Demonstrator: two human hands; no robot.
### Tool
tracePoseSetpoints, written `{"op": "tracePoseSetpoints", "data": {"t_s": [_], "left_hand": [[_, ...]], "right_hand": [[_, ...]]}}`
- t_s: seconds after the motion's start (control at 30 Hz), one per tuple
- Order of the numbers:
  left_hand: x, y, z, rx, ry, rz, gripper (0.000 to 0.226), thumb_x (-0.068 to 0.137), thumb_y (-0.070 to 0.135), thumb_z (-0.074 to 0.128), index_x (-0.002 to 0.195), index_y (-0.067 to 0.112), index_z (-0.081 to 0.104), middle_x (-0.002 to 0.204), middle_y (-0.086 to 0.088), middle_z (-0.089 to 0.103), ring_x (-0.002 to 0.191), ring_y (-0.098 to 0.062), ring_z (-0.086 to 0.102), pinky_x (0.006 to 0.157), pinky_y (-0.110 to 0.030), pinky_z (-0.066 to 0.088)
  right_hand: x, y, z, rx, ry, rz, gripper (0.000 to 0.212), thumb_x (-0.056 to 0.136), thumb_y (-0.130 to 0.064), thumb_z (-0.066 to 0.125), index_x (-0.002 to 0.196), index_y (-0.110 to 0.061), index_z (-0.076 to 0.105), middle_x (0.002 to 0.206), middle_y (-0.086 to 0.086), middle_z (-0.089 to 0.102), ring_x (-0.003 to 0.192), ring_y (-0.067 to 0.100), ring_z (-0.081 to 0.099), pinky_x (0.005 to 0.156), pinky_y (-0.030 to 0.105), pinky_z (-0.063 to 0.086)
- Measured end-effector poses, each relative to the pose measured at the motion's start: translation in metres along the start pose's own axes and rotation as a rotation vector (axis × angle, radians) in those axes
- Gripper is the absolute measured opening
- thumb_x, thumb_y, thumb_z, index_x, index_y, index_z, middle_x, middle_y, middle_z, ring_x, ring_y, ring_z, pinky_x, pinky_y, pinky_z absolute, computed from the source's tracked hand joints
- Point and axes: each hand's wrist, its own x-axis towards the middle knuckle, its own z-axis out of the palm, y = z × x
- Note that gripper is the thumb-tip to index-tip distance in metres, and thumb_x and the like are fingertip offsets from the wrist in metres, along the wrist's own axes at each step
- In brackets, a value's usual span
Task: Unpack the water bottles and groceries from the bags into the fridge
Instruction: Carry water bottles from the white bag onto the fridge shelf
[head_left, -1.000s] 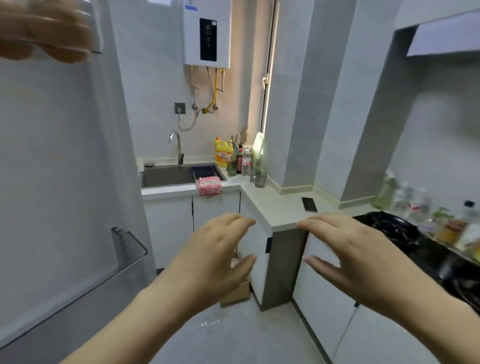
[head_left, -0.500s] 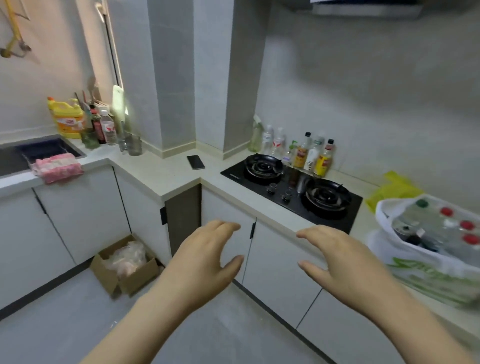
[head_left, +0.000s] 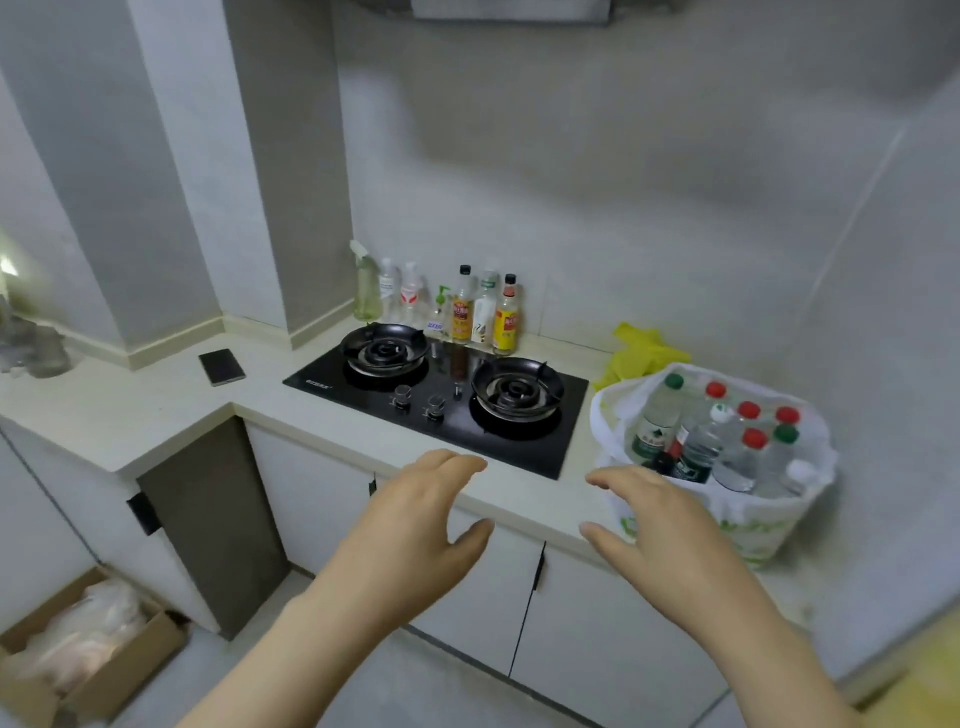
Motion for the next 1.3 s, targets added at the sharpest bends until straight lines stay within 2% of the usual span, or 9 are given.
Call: {"op": "tracePoseSetpoints", "data": {"t_s": [0.23,0.4,0.6,0.73,0.87,1.03,1.17,1.3], "left_hand": [[0.056,0.023,0.065,-0.031,-0.109,0.029,0.052,0.092,0.04,0.053,0.14,0.031,0.037,0.137,0.019,0.042,0.124,0.001,0.04,0.093,-0.004,0.023],[0.094,0.028,0.103,-0.053,-0.177,0.067,0.051,0.092,0.04,0.053,0.139,0.031,0.039,0.135,0.019,0.043,0.122,0.0,0.043,0.09,-0.004,0.024],[0.15,0.023,0.14,-0.109,-0.25,0.128,0.049,0.09,0.039,0.056,0.136,0.029,0.043,0.128,0.017,0.047,0.115,0.0,0.048,0.085,-0.007,0.03],[0.194,0.014,0.152,-0.166,-0.263,0.164,0.05,0.088,0.037,0.058,0.136,0.029,0.045,0.129,0.017,0.048,0.116,0.0,0.049,0.095,-0.012,0.036],[0.23,0.007,0.165,-0.194,-0.289,0.213,0.051,0.088,0.037,0.058,0.137,0.029,0.044,0.132,0.018,0.047,0.119,-0.001,0.047,0.096,-0.01,0.032],[0.262,-0.001,0.187,-0.187,-0.342,0.251,0.05,0.088,0.039,0.057,0.136,0.03,0.044,0.131,0.017,0.048,0.118,-0.003,0.048,0.093,-0.01,0.032],[0.284,0.001,0.2,-0.191,-0.363,0.265,0.05,0.088,0.038,0.058,0.135,0.03,0.044,0.129,0.016,0.049,0.116,-0.002,0.049,0.087,-0.005,0.028],[0.308,0.008,0.215,-0.202,-0.364,0.254,0.05,0.089,0.037,0.058,0.136,0.03,0.044,0.129,0.016,0.049,0.116,-0.003,0.048,0.087,-0.006,0.028]], "right_hand": [[0.017,0.078,-0.004,0.02,-0.011,0.135,0.046,0.089,-0.042,0.06,0.133,-0.032,0.049,0.133,-0.017,0.05,0.12,0.006,0.049,0.099,0.026,0.042],[0.025,0.119,0.0,0.037,-0.001,0.249,0.044,0.085,-0.036,0.066,0.128,-0.028,0.056,0.127,-0.014,0.056,0.118,0.006,0.051,0.097,0.021,0.04],[0.047,0.154,0.002,0.019,0.02,0.366,0.043,0.085,-0.034,0.066,0.126,-0.03,0.056,0.124,-0.016,0.056,0.113,0.004,0.052,0.086,0.015,0.037],[0.073,0.166,0.0,0.02,0.046,0.432,0.04,0.086,-0.034,0.065,0.125,-0.032,0.056,0.117,-0.018,0.057,0.097,-0.002,0.049,0.075,0.013,0.034],[0.094,0.176,0.004,0.053,0.068,0.487,0.039,0.084,-0.033,0.068,0.122,-0.033,0.058,0.107,-0.019,0.057,0.088,-0.007,0.05,0.071,0.003,0.035],[0.114,0.191,0.008,0.061,0.09,0.555,0.039,0.086,-0.037,0.066,0.123,-0.034,0.056,0.111,-0.023,0.051,0.103,0.0,0.052,0.083,0.014,0.036],[0.134,0.21,0.005,0.062,0.087,0.573,0.042,0.087,-0.034,0.065,0.127,-0.033,0.054,0.12,-0.022,0.053,0.106,-0.001,0.048,0.084,0.013,0.032],[0.157,0.237,0.003,0.091,0.074,0.563,0.044,0.088,-0.037,0.064,0.129,-0.034,0.052,0.129,-0.019,0.053,0.116,0.002,0.05,0.093,0.018,0.038]]}}
